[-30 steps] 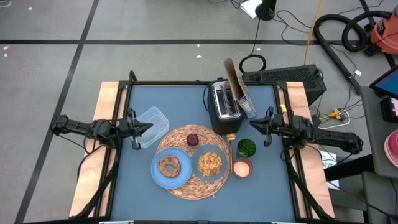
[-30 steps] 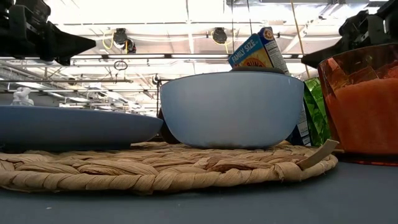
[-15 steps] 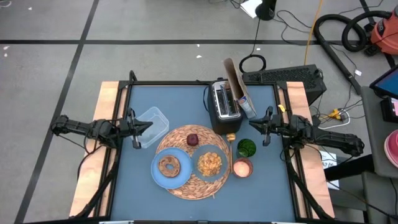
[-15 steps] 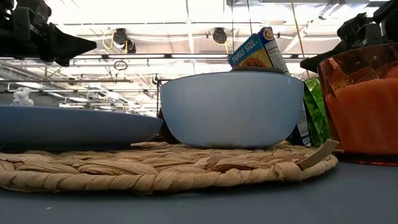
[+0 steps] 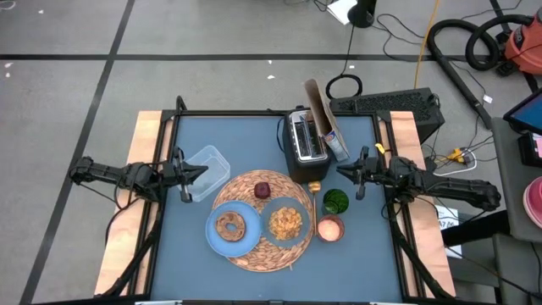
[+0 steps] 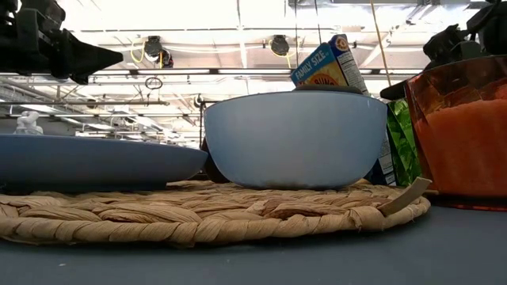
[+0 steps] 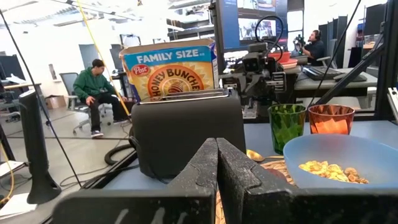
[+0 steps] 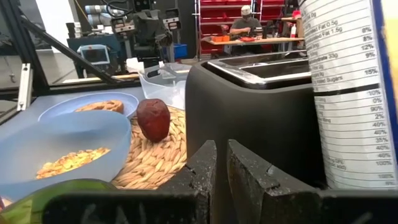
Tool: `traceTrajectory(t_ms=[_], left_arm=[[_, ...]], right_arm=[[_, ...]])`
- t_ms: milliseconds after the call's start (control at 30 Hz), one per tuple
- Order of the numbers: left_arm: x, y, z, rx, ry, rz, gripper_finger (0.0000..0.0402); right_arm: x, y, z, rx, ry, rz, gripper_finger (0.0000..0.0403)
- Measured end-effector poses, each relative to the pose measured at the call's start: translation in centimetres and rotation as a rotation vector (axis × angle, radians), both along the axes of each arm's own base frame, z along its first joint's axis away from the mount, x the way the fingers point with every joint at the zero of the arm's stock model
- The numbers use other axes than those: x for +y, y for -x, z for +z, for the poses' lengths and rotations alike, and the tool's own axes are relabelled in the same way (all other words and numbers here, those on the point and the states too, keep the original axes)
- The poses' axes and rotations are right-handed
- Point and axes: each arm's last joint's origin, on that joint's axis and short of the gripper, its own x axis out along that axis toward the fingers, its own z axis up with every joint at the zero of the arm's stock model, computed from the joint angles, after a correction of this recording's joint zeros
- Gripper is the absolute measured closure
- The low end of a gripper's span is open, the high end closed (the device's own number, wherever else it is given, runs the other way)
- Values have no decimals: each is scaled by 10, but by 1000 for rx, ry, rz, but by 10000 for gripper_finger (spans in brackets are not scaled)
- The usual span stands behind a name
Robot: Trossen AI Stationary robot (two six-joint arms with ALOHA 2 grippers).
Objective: Arrange a breakfast setting
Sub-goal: Return to Home Position
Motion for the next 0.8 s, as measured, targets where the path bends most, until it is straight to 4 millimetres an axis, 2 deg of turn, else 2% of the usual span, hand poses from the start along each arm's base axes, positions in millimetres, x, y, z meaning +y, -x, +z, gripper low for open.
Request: traceTrajectory(t_ms=[400, 700, 800], left_arm=[[0, 0, 0, 0, 0, 0, 398], [0, 0, 0, -1, 0, 0, 398], [0, 0, 0, -1, 0, 0, 398]], right_arm=[[0, -1, 11, -109, 17, -2, 369], [2, 0, 25, -280, -80, 55, 369], [1, -2, 25, -270, -121, 54, 369]])
